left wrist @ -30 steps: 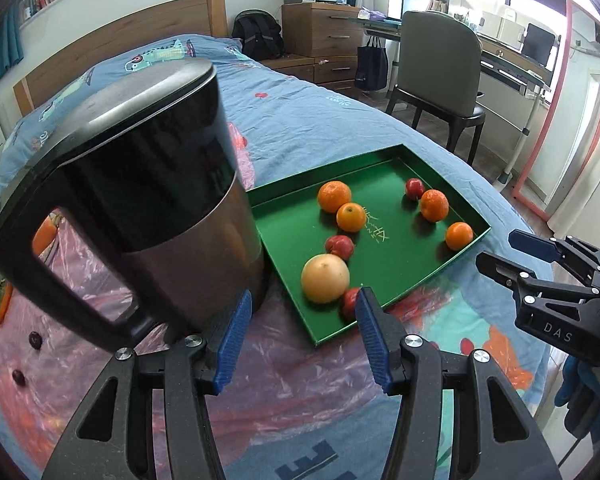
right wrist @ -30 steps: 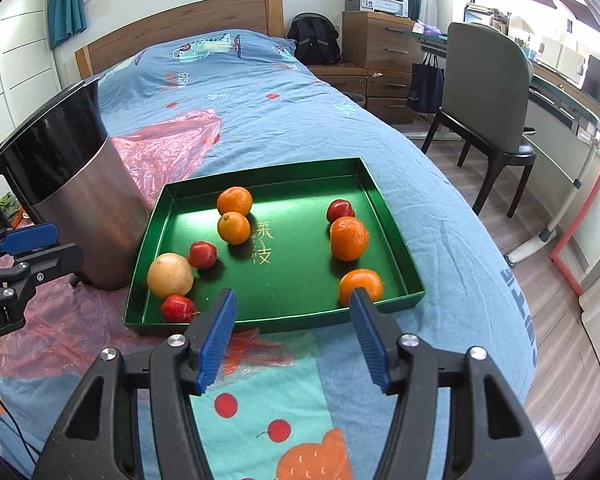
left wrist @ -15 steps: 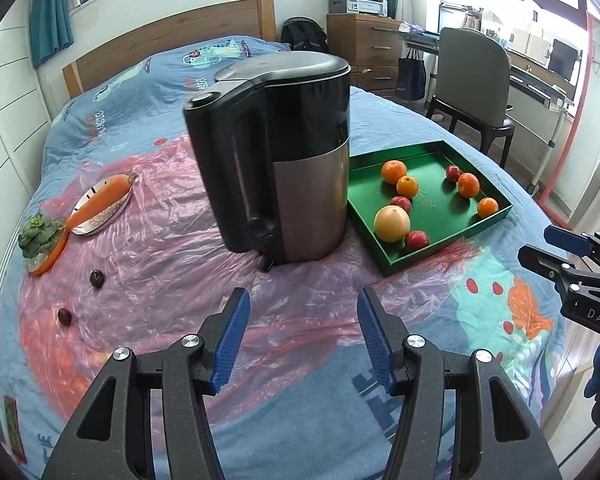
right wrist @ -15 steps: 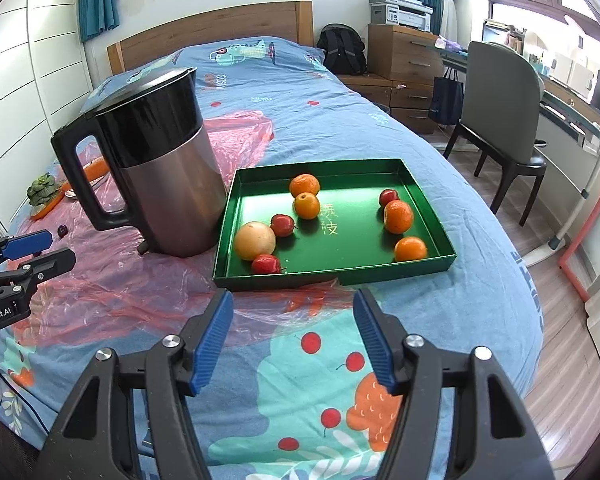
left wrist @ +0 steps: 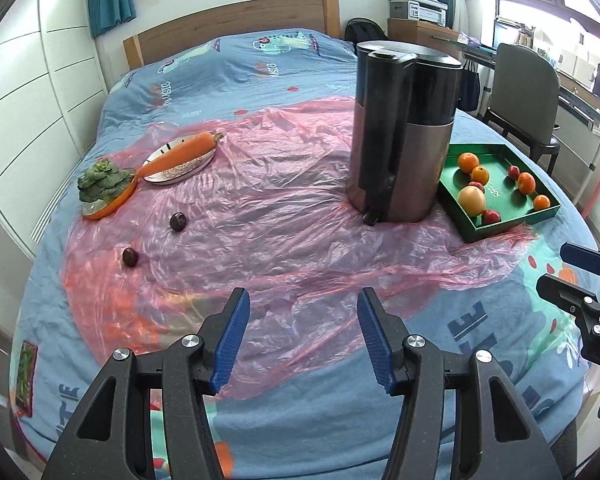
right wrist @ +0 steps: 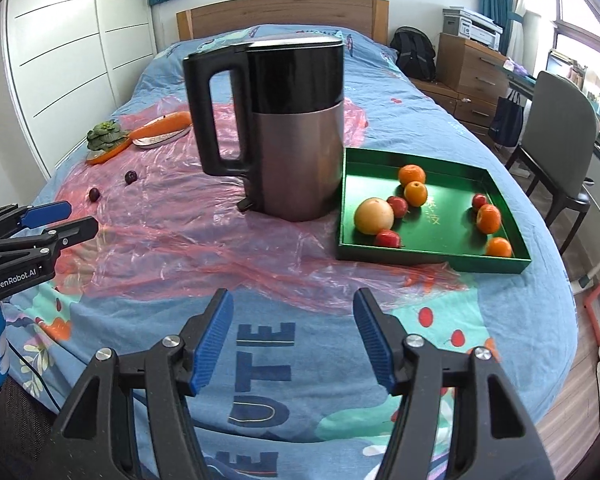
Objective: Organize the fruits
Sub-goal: 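Move both tools back toward the two dark plums on the bed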
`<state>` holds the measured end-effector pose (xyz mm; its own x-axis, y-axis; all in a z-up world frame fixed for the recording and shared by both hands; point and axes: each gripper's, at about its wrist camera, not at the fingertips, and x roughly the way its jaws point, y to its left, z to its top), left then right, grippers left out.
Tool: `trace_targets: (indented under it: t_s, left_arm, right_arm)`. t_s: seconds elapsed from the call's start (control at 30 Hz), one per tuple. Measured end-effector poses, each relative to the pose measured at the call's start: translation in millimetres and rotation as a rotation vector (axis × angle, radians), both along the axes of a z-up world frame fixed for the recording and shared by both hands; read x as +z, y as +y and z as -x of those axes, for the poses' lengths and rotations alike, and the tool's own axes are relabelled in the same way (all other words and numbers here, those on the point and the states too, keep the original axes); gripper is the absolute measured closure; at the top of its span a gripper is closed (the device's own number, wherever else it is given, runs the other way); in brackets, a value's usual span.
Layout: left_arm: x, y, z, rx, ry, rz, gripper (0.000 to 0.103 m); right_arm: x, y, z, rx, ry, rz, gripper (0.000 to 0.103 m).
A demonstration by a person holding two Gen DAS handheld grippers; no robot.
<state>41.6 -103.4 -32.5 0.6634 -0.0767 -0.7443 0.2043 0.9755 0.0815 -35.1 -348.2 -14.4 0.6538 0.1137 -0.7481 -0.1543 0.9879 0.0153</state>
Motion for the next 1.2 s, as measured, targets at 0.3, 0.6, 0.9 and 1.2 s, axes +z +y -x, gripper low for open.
trace_targets:
  t_s: [0.3, 0.6, 0.9, 1.2]
  left_arm:
    - [-17.0, 56.4, 1.0, 0.089, -0.036, -0.02, 0.053]
    - [-31.2, 101.0, -13.4, 0.197, -0.085, -0.055, 0.053]
    - [-48.9, 140.4, -44.4, 0.294, -0.084, -0.056, 0.053]
    - [-67.6, 181.6, -84.9, 0.397, -0.075, -0.013, 0.053]
  right_arm:
    - [-6.8, 63.2, -11.7, 0.108, -0.001, -0.013, 0.0]
    - [-20.3, 127.4, -39.1, 0.25, 0.017, -0.01, 0.0]
    - [-41.6, 184.6, -82.1, 0.373, 0.052, 0.0, 0.0]
    - [-55.9, 234.3, -135.1, 0.441, 0.064, -0.005, 0.0]
